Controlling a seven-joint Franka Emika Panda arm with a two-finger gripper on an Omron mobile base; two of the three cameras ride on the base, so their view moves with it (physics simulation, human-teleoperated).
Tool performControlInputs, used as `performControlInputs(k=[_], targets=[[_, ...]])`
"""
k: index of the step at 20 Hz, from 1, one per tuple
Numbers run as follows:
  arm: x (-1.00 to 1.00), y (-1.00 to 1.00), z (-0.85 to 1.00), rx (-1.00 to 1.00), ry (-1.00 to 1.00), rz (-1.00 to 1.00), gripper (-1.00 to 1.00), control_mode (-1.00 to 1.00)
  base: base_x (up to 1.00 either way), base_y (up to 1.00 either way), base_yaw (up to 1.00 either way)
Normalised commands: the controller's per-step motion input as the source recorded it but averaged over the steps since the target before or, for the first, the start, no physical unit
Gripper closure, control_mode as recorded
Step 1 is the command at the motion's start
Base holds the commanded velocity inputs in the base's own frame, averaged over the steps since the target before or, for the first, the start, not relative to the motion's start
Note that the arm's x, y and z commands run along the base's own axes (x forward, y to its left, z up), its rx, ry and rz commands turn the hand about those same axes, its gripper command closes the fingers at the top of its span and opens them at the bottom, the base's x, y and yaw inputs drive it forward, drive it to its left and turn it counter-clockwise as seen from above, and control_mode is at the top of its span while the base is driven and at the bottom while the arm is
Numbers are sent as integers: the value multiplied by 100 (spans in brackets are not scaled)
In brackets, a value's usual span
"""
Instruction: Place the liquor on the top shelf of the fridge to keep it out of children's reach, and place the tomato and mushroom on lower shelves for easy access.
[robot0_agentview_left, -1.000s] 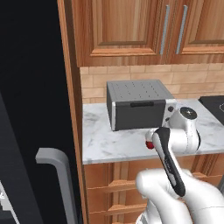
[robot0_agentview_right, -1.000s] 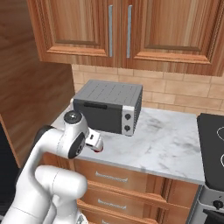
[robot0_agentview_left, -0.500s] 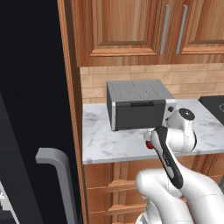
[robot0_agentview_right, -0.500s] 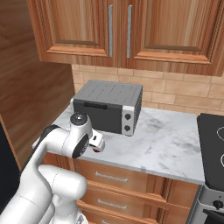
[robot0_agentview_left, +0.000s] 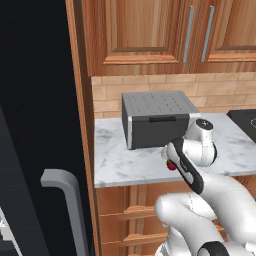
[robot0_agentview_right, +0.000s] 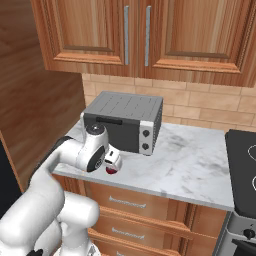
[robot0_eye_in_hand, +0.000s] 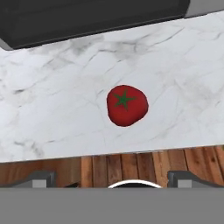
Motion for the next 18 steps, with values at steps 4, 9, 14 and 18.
performControlInputs(k=[4, 9, 14, 18], targets=[[17, -14, -13, 0, 10, 0, -100, -100, 0, 0, 0], [11, -11, -22, 0, 7, 0, -100, -100, 0, 0, 0], [9, -1, -33, 0, 0, 0, -100, -100, 0, 0, 0], [12, 0, -30, 0, 0, 0, -100, -100, 0, 0, 0]])
